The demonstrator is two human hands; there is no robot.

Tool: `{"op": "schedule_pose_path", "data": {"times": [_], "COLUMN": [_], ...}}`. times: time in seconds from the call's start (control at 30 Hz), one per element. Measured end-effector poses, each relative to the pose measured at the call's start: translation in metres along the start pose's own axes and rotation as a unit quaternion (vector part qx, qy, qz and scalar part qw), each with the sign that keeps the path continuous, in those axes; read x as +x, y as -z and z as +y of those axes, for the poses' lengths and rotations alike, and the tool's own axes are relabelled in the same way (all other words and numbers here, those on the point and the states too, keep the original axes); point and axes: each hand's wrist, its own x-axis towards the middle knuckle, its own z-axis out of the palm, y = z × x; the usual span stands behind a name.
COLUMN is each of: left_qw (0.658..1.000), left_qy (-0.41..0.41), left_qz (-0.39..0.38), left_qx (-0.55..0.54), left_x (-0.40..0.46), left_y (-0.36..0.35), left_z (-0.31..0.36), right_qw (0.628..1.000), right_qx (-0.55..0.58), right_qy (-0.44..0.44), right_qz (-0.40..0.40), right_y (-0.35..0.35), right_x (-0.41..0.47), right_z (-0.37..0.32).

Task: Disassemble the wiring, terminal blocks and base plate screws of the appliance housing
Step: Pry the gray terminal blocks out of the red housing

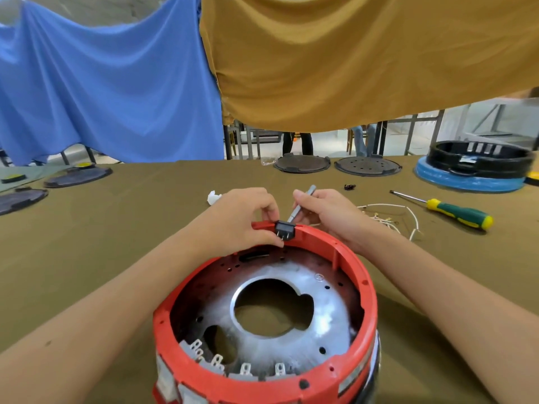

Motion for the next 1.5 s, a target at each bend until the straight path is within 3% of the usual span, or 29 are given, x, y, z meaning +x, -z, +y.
{"op": "schedule_pose_path", "data": {"times": [0.17, 0.37, 0.5, 0.67, 0.83, 0.93, 1.1, 1.27, 1.4, 1.5], "left_qw": [1.0, 1.0, 1.0, 1.0, 0.999, 0.999, 0.999, 0.999, 0.999, 0.999], "left_qy": [0.0, -0.003, -0.007, -0.011, -0.026, -0.025, -0.015, -0.02, -0.018, -0.008], "left_qz": [-0.003, -0.005, -0.013, -0.018, -0.02, -0.024, -0.027, -0.026, -0.023, -0.023], "left_qx": [0.006, 0.014, 0.014, 0.002, -0.012, -0.016, -0.038, -0.025, -0.028, -0.038], "left_x": [-0.001, 0.0, 0.0, -0.001, -0.003, -0.003, -0.004, -0.002, -0.002, -0.003], "left_y": [0.001, 0.0, 0.0, 0.0, 0.001, 0.001, 0.002, 0.001, 0.002, 0.001], "left_z": [0.003, 0.004, 0.004, 0.006, 0.009, 0.01, 0.01, 0.01, 0.01, 0.01], "right_qw": [1.0, 0.982, 0.968, 0.97, 0.993, 0.99, 0.968, 0.945, 0.962, 0.985], "right_qx": [-0.007, 0.044, 0.064, 0.094, -0.033, 0.004, 0.111, 0.01, 0.103, -0.002], "right_qy": [-0.024, -0.167, -0.216, -0.187, -0.097, -0.127, -0.175, -0.235, -0.196, -0.136], "right_qz": [-0.007, -0.076, -0.108, -0.121, -0.058, -0.056, -0.143, -0.225, -0.159, -0.103], "right_y": [-0.004, -0.003, -0.01, -0.019, -0.006, -0.002, -0.013, -0.013, -0.018, -0.006], "right_x": [0.002, 0.016, 0.015, 0.016, 0.013, 0.012, 0.017, 0.022, 0.022, 0.022], "right_z": [-0.002, -0.001, 0.0, 0.005, 0.002, 0.006, 0.013, -0.004, 0.007, 0.008]}}
